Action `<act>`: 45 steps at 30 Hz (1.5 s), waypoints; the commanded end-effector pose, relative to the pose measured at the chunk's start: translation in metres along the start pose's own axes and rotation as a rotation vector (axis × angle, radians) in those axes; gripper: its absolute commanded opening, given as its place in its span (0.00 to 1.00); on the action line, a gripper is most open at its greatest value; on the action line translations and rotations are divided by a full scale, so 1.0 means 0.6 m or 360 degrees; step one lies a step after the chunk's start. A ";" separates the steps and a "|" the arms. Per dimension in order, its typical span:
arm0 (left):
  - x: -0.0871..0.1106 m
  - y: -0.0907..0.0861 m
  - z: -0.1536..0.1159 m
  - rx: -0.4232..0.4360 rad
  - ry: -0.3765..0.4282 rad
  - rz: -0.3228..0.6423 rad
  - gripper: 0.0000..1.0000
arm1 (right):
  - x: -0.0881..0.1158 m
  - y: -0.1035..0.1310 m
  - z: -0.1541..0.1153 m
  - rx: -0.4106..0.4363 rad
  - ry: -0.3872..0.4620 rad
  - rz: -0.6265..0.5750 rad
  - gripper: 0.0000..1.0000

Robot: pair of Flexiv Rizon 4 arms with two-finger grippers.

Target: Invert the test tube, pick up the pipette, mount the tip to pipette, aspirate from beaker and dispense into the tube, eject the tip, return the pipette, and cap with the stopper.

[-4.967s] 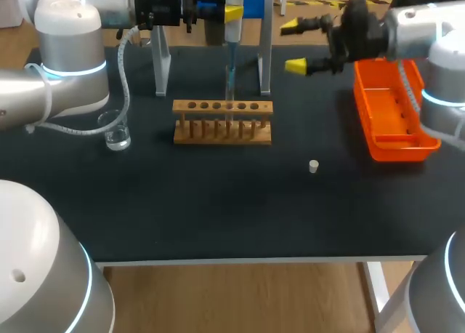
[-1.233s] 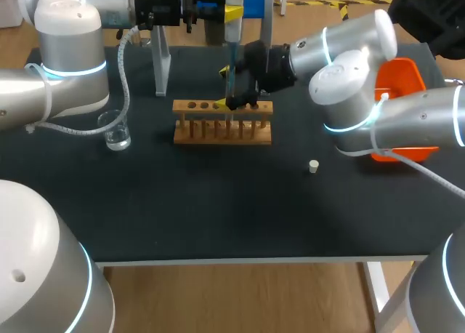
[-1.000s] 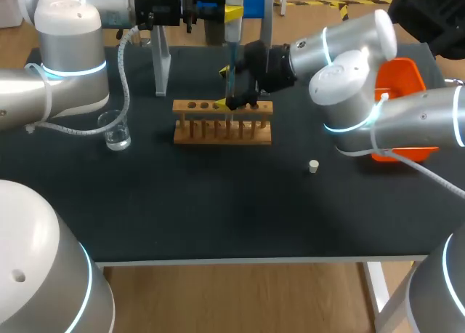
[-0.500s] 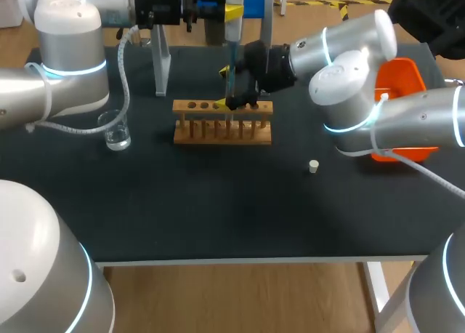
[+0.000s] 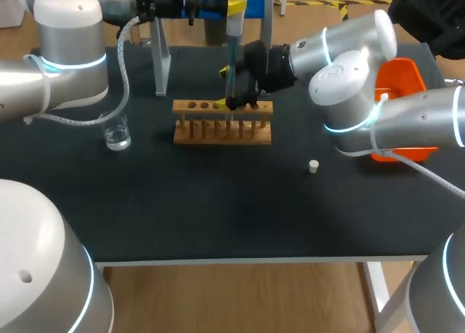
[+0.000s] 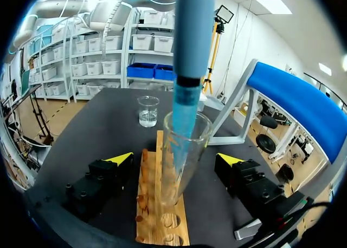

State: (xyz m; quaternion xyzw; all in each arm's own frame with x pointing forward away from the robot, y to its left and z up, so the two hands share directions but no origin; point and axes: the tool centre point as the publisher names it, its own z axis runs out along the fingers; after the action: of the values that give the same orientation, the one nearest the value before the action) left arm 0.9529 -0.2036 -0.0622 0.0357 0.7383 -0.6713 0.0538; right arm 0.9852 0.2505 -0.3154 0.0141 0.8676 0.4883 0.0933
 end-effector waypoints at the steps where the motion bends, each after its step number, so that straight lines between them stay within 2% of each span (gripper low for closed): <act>1: 0.004 -0.008 0.002 -0.0014 -0.0011 0.0002 0.00 | -0.001 0.000 -0.002 0.0005 0.0004 0.0000 1.00; 45: 0.020 -0.084 0.016 -0.0084 -0.0012 0.0122 0.00 | -0.001 0.000 -0.002 0.0005 0.0004 0.0000 1.00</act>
State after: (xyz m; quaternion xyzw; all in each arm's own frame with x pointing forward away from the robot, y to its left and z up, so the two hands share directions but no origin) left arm 0.9364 -0.2173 -0.0170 0.0610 0.7523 -0.6509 0.0819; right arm 0.9851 0.2506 -0.3154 0.0141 0.8677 0.4880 0.0934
